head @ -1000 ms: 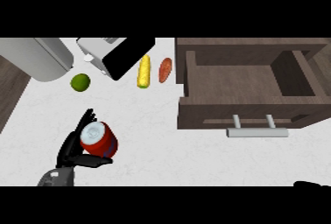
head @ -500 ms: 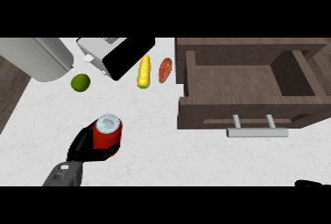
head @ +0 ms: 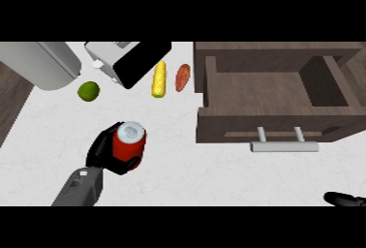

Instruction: Pick up the can, place it into the drawer and close the drawer

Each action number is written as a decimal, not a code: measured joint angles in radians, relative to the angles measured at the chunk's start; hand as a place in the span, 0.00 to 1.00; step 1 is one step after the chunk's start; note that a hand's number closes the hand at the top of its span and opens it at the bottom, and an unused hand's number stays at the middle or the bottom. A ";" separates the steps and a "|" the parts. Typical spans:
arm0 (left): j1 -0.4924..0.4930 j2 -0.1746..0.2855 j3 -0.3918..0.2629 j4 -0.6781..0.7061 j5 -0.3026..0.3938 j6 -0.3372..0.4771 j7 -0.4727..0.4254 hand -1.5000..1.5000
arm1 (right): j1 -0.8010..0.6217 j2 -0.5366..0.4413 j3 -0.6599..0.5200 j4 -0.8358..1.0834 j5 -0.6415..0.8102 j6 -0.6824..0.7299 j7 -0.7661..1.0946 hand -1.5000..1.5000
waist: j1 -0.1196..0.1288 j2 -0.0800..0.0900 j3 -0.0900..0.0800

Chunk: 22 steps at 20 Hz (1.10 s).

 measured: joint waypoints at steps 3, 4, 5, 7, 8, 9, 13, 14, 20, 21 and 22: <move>-0.055 -0.046 0.044 0.019 0.026 0.125 0.020 1.00 | 0.004 0.000 -0.002 -0.018 -0.007 -0.001 0.013 0.00 | -0.005 0.001 0.000; -0.087 -0.053 0.064 0.033 0.038 0.158 0.031 1.00 | -0.002 0.002 0.005 -0.016 0.000 -0.006 0.016 0.00 | -0.007 0.001 0.000; -0.111 -0.055 0.080 0.049 0.048 0.181 0.028 1.00 | -0.007 -0.001 0.000 -0.013 -0.003 -0.005 0.016 0.00 | -0.008 0.002 0.000; -0.146 -0.067 0.089 0.056 0.070 0.223 0.037 1.00 | 0.000 0.001 -0.002 -0.021 0.003 -0.009 0.016 0.00 | -0.007 0.002 0.000; -0.170 -0.073 0.092 0.051 0.084 0.238 0.054 1.00 | 0.005 0.003 0.001 -0.030 0.006 -0.010 0.022 0.00 | -0.007 0.001 0.000; -0.179 -0.071 0.094 0.040 0.093 0.241 0.067 1.00 | 0.011 0.000 -0.005 -0.027 0.003 -0.002 0.011 0.00 | -0.005 0.001 0.000; -0.214 -0.075 0.083 0.028 0.103 0.256 0.090 1.00 | 0.032 -0.010 -0.038 -0.033 -0.026 0.018 0.002 0.00 | -0.004 0.000 0.000; -0.228 -0.079 0.061 0.027 0.116 0.275 0.099 1.00 | 0.017 -0.008 -0.024 -0.036 -0.011 0.008 0.015 0.00 | -0.003 0.000 0.000; -0.302 -0.088 -0.039 -0.128 0.139 0.349 0.265 1.00 | 0.003 -0.012 -0.032 -0.030 0.003 -0.004 0.021 0.00 | 0.004 -0.005 0.001; -0.318 -0.090 -0.059 -0.157 0.152 0.358 0.308 1.00 | 0.008 -0.013 -0.037 -0.038 -0.004 -0.002 0.025 0.00 | 0.003 -0.006 0.001; -0.332 -0.091 -0.077 -0.182 0.161 0.373 0.340 1.00 | -0.001 -0.016 -0.029 -0.048 0.006 -0.007 0.040 0.00 | 0.004 -0.006 0.001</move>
